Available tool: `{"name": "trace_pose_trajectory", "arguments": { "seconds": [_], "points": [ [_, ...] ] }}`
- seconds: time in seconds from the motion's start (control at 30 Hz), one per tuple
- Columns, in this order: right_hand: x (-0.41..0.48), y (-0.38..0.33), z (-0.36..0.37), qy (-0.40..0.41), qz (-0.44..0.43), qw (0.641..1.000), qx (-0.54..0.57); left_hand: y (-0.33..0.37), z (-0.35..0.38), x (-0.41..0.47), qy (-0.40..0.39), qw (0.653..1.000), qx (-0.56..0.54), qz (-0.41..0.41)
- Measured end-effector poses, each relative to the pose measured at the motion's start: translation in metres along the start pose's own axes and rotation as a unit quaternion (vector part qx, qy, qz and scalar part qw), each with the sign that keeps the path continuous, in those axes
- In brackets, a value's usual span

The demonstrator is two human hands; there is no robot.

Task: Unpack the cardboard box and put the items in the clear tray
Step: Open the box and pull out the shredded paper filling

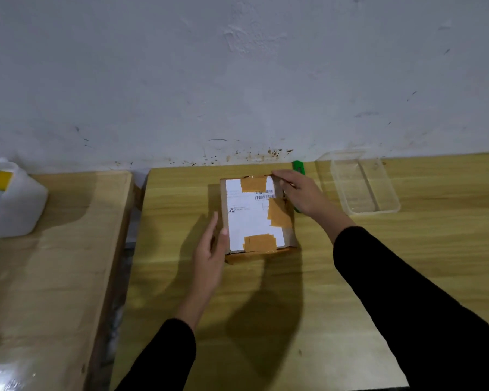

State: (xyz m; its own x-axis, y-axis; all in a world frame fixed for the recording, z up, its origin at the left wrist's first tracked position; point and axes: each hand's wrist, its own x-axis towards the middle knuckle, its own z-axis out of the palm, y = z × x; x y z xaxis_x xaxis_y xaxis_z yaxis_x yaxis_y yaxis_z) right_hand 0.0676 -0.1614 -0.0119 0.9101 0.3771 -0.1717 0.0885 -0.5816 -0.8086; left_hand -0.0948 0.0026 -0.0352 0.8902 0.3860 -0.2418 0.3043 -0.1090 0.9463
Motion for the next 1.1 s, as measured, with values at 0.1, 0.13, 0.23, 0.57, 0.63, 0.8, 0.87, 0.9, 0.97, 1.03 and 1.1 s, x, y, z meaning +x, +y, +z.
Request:
{"name": "trace_pose_trajectory", "arguments": {
  "seconds": [0.1,0.13,0.23,0.57,0.63,0.8,0.87,0.9,0.97,1.03,1.1],
  "points": [
    [-0.015,0.005,0.000,0.031,0.011,0.999,0.001,-0.015,0.001,-0.034,0.023,1.000,-0.018,0.001],
    [-0.023,0.008,0.000,0.045,0.017,0.999,-0.006,-0.019,0.001,-0.041,0.035,0.999,-0.028,-0.014],
    [-0.051,0.027,0.000,0.067,0.013,0.998,-0.009,-0.018,0.006,-0.057,0.083,0.994,-0.065,-0.032],
    [-0.167,0.061,0.001,0.153,-0.126,0.978,-0.065,-0.005,0.033,-0.061,0.163,0.985,-0.040,-0.027],
    [-0.172,0.061,-0.001,0.127,-0.189,0.969,-0.096,-0.009,0.034,-0.064,0.122,0.990,-0.067,-0.021],
    [-0.161,0.058,0.000,0.035,-0.241,0.960,-0.141,-0.020,0.031,-0.075,0.060,0.988,-0.138,-0.034],
    [-0.157,0.056,0.000,0.019,-0.235,0.963,-0.133,-0.020,0.031,-0.076,0.041,0.990,-0.135,-0.031],
    [-0.156,0.054,0.000,0.014,-0.229,0.966,-0.122,-0.020,0.031,-0.076,0.035,0.991,-0.129,-0.027],
    [-0.155,0.048,-0.001,0.013,-0.194,0.977,-0.087,-0.023,0.030,-0.074,0.032,0.992,-0.120,-0.023],
    [-0.152,0.043,-0.001,0.008,-0.166,0.983,-0.075,-0.026,0.029,-0.073,0.033,0.993,-0.114,-0.019],
    [-0.149,0.041,0.000,-0.003,-0.179,0.978,-0.104,-0.026,0.029,-0.074,0.032,0.992,-0.120,-0.020]
  ]
}}
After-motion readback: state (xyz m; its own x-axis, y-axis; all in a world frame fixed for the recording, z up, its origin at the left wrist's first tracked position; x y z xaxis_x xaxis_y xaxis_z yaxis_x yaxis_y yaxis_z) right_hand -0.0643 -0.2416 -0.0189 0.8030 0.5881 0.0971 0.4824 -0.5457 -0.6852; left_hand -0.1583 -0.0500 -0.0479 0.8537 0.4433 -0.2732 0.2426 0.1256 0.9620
